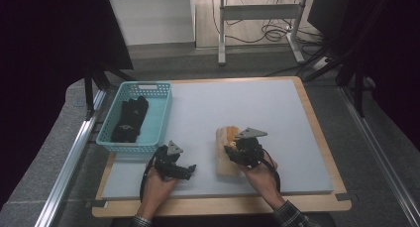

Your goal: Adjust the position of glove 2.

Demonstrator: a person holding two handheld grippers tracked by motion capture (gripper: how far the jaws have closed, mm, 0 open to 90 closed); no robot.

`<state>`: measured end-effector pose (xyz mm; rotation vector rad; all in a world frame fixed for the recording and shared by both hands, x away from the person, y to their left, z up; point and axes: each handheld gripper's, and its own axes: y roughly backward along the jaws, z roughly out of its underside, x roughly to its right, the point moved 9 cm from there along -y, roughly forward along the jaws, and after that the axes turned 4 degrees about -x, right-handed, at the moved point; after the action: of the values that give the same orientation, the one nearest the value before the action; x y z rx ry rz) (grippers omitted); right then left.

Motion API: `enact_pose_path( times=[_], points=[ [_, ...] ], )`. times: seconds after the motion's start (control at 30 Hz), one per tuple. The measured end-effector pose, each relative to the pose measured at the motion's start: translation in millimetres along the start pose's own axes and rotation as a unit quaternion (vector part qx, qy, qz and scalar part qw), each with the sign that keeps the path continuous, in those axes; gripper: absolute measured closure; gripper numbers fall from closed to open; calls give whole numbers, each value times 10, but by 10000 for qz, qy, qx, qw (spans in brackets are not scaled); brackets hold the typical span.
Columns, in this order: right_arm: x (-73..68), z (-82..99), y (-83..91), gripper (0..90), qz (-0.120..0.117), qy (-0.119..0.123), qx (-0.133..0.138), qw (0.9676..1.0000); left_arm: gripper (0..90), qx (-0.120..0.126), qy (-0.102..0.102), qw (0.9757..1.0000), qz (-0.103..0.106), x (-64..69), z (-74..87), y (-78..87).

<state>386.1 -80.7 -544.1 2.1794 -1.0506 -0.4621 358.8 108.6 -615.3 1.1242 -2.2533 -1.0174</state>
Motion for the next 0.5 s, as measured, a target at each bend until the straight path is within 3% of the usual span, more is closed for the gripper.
enact_pose_path(
  times=[0.07,0.2,0.3,0.43,0.5],
  points=[
    [16,43,-48,539,78,-16,-60,10000,13,-1,-11,10000,-4,-2,0,0],
    [1,100,-119,458,-107,-89,-91,9999,13,14,7,10000,-6,1,-2,-2],
    [29,55,-54,388,-298,-176,-23,9994,13,-4,-18,10000,-4,-2,1,0],
    [168,-34,92,351,-340,-131,141,9992,13,11,6,10000,-7,0,-1,-1],
    [266,-37,138,351,-249,-70,155,9995,13,1,-18,10000,-10,-3,0,0]
  ],
)
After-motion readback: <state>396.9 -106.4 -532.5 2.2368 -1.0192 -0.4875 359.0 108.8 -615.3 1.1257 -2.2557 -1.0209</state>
